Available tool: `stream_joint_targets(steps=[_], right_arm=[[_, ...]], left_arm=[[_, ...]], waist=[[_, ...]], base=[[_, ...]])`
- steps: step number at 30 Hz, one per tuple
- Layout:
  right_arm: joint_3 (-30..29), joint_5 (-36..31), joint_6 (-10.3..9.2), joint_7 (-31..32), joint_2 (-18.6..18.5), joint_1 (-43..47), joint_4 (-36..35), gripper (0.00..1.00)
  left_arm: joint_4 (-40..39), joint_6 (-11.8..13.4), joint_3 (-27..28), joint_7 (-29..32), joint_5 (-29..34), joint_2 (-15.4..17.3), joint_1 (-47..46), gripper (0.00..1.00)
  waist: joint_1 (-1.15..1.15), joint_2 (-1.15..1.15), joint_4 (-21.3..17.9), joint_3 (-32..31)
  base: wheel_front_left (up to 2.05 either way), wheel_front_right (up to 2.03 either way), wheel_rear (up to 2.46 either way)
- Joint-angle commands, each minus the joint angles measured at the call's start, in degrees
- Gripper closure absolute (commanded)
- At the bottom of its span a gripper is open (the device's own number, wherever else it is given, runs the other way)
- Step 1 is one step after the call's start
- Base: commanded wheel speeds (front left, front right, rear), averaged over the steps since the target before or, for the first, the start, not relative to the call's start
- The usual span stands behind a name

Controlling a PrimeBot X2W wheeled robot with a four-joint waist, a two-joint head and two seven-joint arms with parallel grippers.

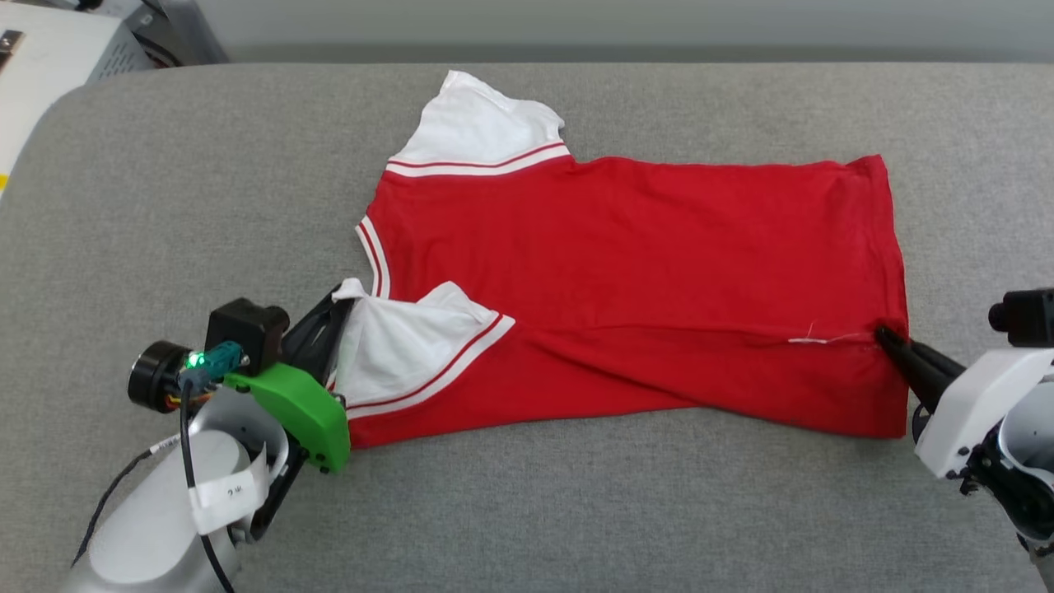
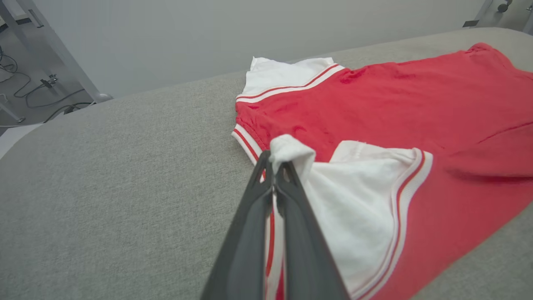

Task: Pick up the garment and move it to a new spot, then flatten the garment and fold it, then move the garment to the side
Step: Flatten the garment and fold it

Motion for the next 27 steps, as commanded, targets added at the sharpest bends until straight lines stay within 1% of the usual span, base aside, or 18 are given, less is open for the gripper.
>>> stream_joint_targets(steps=[1, 6, 12, 17, 18, 19, 20, 23, 27], right_arm=[[0.0, -0.8, -0.04, 0.3, 0.2, -1.9, 0.7, 1.0], [1.2, -2.2, -0.04, 0.6, 0.4, -7.1, 4.8, 1.0], [4.4, -3.5, -0.04, -0.1, 0.5, -11.0, 10.9, 1.0], [6.6, -3.1, -0.04, -1.6, 0.4, -11.7, 14.0, 1.0], [7.1, -2.7, -0.04, -3.6, 0.2, -11.4, 14.1, 0.87], [7.1, -2.7, -0.04, -4.2, 0.0, -11.3, 14.0, 0.45], [7.1, -2.6, -0.04, -5.0, -0.3, -11.0, 13.6, 0.0], [6.4, -2.5, -0.04, -7.0, -1.0, -9.7, 12.0, 0.0], [4.8, -2.8, -0.04, -8.6, -2.1, -7.3, 9.2, 0.0]], left_arm=[[1.6, -0.8, -0.1, -0.2, 0.2, -0.6, -2.1, 1.0], [9.7, -3.6, -1.6, -0.7, 0.6, -2.7, -6.4, 1.0], [18.7, -5.5, -3.7, -2.2, 0.4, -5.4, -8.6, 1.0], [23.9, -6.4, -5.4, -3.7, -0.2, -7.3, -8.9, 1.0], [25.7, -6.7, -5.5, -4.7, -1.0, -8.0, -8.9, 0.89], [25.9, -6.7, -5.5, -4.9, -1.1, -8.0, -9.0, 0.0], [25.9, -6.8, -5.2, -5.2, -1.4, -7.9, -9.2, 0.0], [24.8, -6.9, -4.0, -5.7, -2.0, -6.9, -9.9, 0.0], [21.6, -6.9, -2.5, -5.7, -2.8, -4.5, -11.6, 0.0]], waist=[[0.0, 0.0, -0.7, 3.4], [0.0, 0.0, -1.2, 6.2], [0.0, 0.0, -1.0, 7.9], [0.0, 0.0, -0.6, 7.5], [0.0, 0.0, -0.3, 6.3], [0.0, 0.0, -0.1, 5.9], [0.0, 0.0, 0.1, 5.4], [0.0, 0.0, 0.7, 3.8], [0.0, 0.0, 1.6, 1.5]], base=[[0.0, 0.0, 0.0], [0.0, 0.0, 0.0], [0.0, 0.0, 0.0], [0.0, 0.0, 0.0], [0.0, 0.0, 0.0], [0.0, 0.0, 0.0], [0.0, 0.0, 0.0], [0.0, 0.0, 0.0], [0.0, 0.0, 0.0]])
